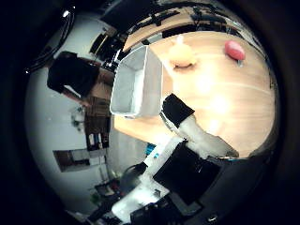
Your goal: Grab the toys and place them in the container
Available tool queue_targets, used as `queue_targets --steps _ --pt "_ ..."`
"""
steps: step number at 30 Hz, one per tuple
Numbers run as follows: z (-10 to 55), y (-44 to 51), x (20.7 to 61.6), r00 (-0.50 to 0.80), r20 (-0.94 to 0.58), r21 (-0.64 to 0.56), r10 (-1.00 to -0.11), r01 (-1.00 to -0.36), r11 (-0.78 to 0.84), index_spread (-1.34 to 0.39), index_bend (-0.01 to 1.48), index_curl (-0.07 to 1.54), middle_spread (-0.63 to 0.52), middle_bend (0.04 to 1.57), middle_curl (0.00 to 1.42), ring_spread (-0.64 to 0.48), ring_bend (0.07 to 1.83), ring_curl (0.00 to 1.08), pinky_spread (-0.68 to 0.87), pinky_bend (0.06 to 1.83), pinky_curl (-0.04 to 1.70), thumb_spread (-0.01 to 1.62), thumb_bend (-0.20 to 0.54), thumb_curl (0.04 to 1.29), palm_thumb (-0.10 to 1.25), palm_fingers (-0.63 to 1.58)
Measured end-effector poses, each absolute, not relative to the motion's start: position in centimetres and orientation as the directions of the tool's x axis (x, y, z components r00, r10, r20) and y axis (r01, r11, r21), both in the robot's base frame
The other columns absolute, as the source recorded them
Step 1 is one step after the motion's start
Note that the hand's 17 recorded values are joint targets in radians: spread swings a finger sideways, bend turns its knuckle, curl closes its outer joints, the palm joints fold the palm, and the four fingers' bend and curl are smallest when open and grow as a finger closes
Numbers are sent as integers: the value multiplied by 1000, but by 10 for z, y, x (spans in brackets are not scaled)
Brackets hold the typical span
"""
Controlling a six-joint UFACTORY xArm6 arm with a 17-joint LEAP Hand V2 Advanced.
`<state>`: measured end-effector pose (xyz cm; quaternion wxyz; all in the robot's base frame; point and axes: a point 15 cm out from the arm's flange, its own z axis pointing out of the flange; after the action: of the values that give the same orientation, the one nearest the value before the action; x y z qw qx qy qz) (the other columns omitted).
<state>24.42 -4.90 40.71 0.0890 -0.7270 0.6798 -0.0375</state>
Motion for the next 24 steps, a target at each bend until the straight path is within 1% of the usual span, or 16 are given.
queue_targets --steps 11,24 --pt "399 -54 244 71 -54 -157 -996 -986 -62 -498 178 327 -162 317 363 -92 638 119 391 585 50 1034 -26 288 443 447" --pt "396 -59 260 67 -57 -152 -996 -987 -58 -500 176 325 -162 320 361 -92 641 119 388 581 55 1037 -25 285 437 446"
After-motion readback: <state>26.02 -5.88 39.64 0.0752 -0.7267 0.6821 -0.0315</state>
